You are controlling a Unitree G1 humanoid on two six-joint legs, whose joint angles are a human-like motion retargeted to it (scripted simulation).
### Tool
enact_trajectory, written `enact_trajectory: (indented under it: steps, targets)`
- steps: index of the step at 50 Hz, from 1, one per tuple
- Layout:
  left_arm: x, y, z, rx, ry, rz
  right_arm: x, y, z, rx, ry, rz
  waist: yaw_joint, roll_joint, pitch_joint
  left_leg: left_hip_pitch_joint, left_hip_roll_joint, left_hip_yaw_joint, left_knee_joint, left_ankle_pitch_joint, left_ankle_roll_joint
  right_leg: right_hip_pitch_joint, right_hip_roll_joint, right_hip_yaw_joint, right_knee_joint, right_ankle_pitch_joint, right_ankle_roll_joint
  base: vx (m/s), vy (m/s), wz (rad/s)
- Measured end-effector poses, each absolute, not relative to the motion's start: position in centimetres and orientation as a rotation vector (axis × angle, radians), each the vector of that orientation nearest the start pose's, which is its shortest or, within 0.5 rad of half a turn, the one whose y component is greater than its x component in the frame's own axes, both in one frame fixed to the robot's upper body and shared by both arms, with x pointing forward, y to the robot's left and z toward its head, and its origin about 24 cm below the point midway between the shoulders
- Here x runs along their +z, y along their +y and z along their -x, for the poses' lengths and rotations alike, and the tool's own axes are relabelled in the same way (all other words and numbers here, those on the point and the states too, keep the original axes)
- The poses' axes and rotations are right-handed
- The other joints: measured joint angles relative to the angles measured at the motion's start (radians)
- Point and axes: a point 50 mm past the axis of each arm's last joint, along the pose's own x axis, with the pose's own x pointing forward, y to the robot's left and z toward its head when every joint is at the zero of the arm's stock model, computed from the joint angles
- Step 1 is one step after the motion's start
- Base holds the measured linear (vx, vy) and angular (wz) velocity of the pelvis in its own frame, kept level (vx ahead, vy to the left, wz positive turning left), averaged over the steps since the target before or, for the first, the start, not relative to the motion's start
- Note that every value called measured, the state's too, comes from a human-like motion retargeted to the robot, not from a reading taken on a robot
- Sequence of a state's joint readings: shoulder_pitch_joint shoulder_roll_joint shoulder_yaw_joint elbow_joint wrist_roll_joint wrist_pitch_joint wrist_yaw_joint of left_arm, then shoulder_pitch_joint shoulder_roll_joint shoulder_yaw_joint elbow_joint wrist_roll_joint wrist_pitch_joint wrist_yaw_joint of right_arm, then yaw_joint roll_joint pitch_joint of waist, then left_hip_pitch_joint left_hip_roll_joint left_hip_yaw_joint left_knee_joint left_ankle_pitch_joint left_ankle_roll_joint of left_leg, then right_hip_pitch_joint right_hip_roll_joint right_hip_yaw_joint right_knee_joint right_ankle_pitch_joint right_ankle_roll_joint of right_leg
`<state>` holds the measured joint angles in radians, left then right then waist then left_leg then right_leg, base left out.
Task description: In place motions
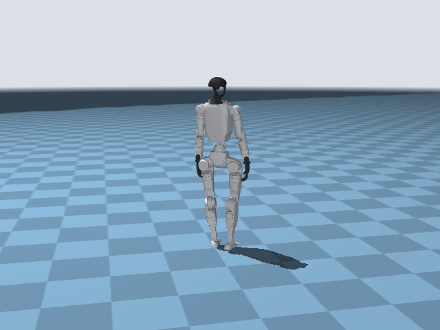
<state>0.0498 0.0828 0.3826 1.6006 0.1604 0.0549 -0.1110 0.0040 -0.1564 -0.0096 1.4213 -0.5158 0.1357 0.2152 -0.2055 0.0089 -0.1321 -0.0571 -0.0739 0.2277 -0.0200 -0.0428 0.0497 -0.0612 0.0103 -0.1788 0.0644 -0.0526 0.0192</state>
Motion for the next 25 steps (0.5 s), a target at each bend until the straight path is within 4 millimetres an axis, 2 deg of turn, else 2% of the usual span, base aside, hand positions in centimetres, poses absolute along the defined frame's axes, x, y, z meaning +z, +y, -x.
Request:
enact_trajectory:
  steps: [25]
  targets:
    - [-17.91, 17.77, 2.34, 0.171, 1.675, 0.221, -17.67, -20.91, -1.96, 0.386, 1.643, 0.397, -0.016, -0.003, -0.002, 0.009, 0.013, 0.027, -0.007, -0.006, -0.003, -0.012, 0.014, 0.024, 0.002, 0.002, -0.003, -0.11, 0.02, -0.06]
